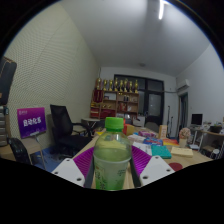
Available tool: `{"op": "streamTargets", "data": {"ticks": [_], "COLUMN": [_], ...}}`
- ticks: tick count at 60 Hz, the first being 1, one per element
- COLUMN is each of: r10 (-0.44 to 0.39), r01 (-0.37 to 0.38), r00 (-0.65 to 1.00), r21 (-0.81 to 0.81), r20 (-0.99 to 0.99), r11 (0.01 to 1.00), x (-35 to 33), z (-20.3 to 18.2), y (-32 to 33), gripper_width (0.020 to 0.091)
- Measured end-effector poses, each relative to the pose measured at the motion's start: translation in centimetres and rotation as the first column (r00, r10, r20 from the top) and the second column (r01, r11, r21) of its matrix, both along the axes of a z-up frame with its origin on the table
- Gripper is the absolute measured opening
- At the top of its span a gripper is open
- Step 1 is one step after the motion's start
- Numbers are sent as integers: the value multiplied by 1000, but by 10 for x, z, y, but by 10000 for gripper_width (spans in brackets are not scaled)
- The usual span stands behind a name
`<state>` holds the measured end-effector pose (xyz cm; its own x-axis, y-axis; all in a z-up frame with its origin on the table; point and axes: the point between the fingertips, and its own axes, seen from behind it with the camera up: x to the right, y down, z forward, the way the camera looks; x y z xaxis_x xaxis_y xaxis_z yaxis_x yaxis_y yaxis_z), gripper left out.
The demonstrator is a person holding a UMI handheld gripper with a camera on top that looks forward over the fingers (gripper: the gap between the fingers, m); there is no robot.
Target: Pour water
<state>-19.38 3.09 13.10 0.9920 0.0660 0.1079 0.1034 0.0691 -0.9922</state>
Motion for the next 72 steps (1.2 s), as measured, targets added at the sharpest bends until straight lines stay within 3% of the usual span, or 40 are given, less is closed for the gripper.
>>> {"op": "streamTargets", "data": {"ticks": [10, 19, 27, 35, 40, 43, 49, 61, 72], "r10": [35, 129, 175, 201, 178, 176, 87, -85, -157], "r01": [-33, -127, -189, -250, -270, -320, -354, -366, -356], "r00": [997, 991, 949, 739, 483, 275, -78, -392, -514], "r21": [-25, -59, -29, 16, 47, 82, 110, 71, 43], "r20": [68, 31, -264, -643, -858, -945, -993, -916, -843], "r11": [999, 990, 981, 968, 962, 944, 929, 928, 934], "x": [-16, -48, -48, -22, -11, 6, 11, 31, 36], "z": [0, 5, 34, 50, 64, 61, 65, 22, 4], "y": [10, 30, 55, 77, 84, 101, 103, 120, 119], "gripper_width": [550, 515, 514, 513, 514, 512, 512, 514, 510]}}
